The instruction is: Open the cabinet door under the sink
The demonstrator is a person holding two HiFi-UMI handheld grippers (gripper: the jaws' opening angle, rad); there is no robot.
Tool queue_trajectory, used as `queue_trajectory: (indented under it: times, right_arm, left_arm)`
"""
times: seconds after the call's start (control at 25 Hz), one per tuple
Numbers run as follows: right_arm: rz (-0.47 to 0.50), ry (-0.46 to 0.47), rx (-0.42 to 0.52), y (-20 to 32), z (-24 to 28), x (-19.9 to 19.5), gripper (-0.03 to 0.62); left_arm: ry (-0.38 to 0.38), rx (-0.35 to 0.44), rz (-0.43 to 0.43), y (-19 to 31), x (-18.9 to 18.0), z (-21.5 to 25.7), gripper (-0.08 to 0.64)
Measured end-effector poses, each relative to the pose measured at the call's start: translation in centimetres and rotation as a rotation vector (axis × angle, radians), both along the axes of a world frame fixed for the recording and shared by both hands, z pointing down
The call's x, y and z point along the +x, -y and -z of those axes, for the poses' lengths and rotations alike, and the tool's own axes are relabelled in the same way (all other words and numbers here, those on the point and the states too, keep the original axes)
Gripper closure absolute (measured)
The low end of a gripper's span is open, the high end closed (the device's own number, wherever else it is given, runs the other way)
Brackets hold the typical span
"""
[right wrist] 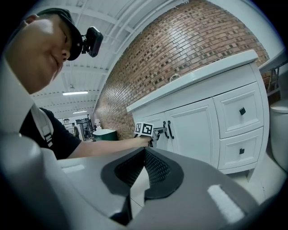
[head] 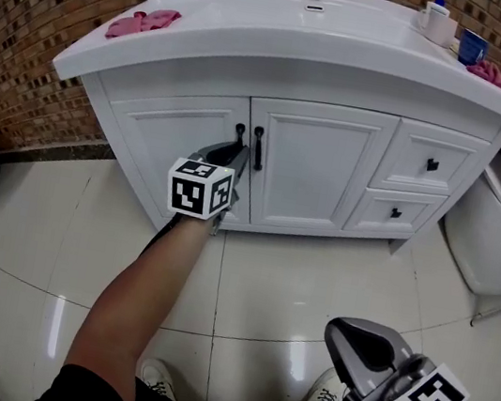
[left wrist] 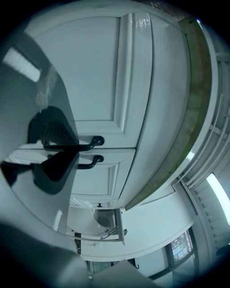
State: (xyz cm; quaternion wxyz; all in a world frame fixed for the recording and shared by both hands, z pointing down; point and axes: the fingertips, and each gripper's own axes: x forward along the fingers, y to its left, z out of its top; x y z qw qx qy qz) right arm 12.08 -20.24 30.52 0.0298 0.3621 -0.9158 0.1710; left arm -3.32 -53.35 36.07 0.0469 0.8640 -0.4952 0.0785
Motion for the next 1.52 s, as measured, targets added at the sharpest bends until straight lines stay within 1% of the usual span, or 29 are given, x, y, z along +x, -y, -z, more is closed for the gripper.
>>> queue_trajectory:
  times: [0.36,0.6,0.92,1.24,1.52]
  right_arm:
    - [0.011,0.004,0.002,-0.2,0.1,-0.2,0.584]
    - [0.02,-0.002,0.013,-0.7,0.4,-0.7,0.584]
    - [0.018,-0.02,0.03,-1.2,0.6,-1.2,0.584]
    - [0.01,-0.06,0.05,-2.0,0.2,-2.3,0.584]
    - [0.015,-0.1,0.077,-2.8,0.1,-3.5,0.584]
  left_arm:
    - [-0.021,-0.024,-0.003,-0.7,-0.1,-0.2,0.515]
    - [-0.015,-0.03,-0.036,-2.3,-0.2,-0.2,0.516]
    - [-0.019,-0.025,-0.067,-6.0,-0.6,-0.2,0.517]
    - [0.013,-0.043,-0.105,-10.4,-1.8,-0.6,0.515]
    - [0.01,-0.041,-0.105,-13.4,-3.4,-0.6,0.515]
